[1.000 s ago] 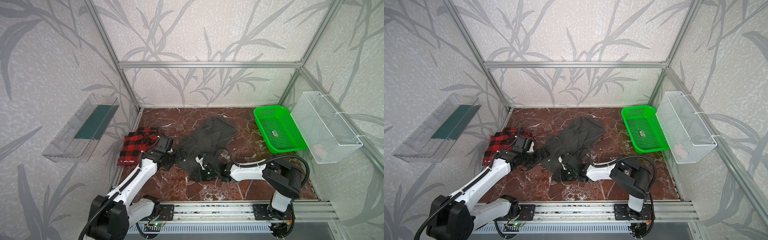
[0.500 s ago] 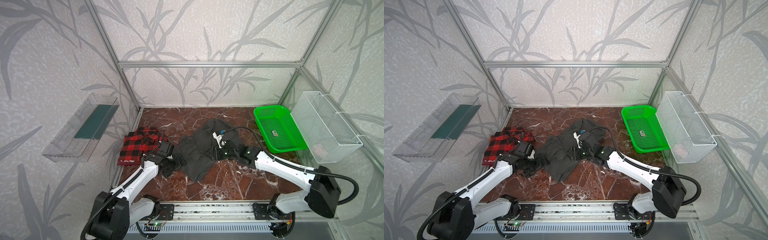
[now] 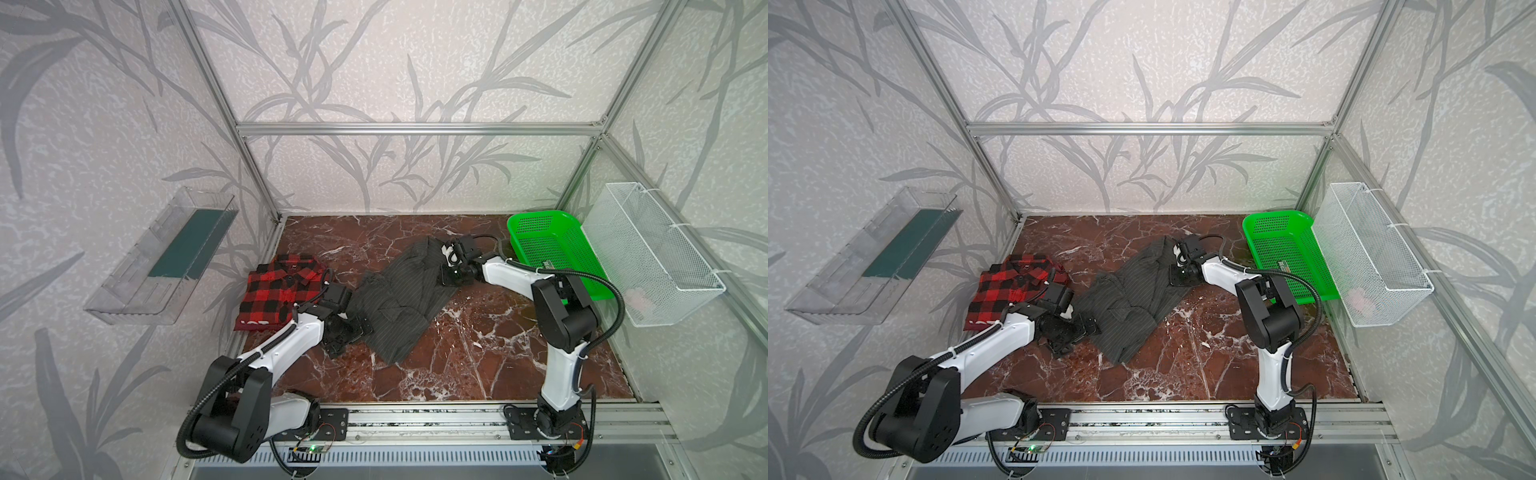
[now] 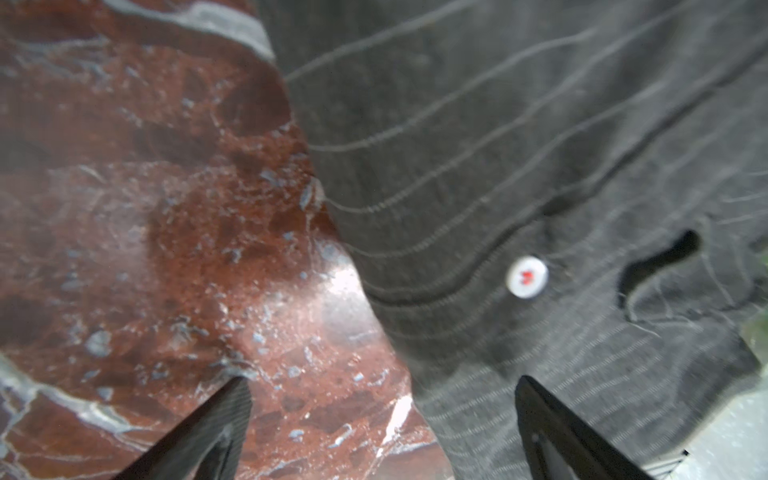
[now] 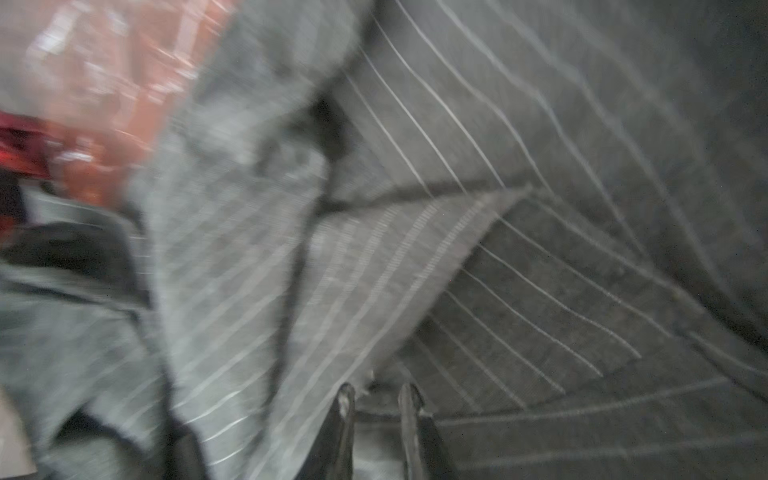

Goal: Fold and stack the long sleeve shirts

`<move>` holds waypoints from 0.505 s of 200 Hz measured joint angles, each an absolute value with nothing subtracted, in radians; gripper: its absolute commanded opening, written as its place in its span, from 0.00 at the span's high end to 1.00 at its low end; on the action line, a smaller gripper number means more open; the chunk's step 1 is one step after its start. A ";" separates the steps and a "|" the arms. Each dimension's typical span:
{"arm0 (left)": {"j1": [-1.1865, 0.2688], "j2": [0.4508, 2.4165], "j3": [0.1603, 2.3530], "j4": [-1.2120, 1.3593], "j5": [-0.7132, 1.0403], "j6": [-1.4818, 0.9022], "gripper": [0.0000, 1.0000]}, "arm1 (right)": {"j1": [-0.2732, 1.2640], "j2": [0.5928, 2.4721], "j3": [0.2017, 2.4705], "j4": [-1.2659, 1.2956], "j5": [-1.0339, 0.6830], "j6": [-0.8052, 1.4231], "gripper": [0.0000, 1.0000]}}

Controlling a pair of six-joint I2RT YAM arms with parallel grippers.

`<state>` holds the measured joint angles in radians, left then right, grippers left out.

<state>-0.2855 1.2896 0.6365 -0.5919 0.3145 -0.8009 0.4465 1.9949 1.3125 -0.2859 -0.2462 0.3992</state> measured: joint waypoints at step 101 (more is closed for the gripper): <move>-0.241 1.481 0.823 -0.577 0.311 -0.754 0.01 | 0.448 1.778 0.931 -0.125 -0.265 0.479 0.85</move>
